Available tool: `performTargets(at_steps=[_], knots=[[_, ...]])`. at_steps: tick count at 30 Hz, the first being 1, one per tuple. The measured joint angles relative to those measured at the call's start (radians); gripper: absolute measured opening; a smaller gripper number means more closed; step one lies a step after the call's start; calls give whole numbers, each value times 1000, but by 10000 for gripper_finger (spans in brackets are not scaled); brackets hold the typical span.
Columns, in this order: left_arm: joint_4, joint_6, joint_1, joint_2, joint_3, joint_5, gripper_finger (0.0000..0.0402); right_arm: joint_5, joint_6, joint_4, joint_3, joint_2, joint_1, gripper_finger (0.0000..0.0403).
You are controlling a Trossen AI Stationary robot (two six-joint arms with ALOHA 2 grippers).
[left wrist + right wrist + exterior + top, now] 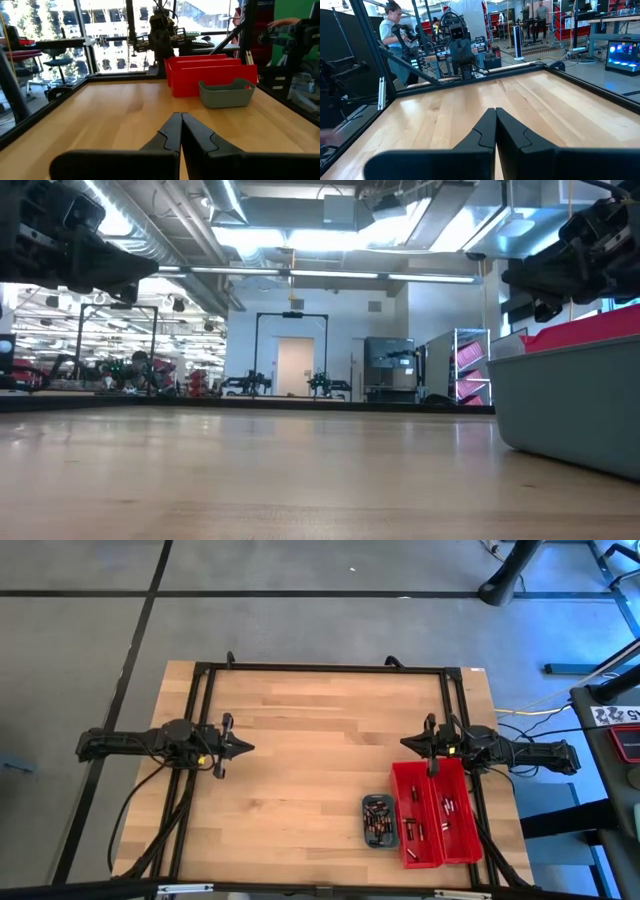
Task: Sort batteries
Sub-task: Return to Home Position
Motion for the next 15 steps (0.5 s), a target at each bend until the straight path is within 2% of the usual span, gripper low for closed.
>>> performTargets(at_steps=[15], knots=[[0,3,0,0,0,0,0,0,0,5,0,-26,0,8]])
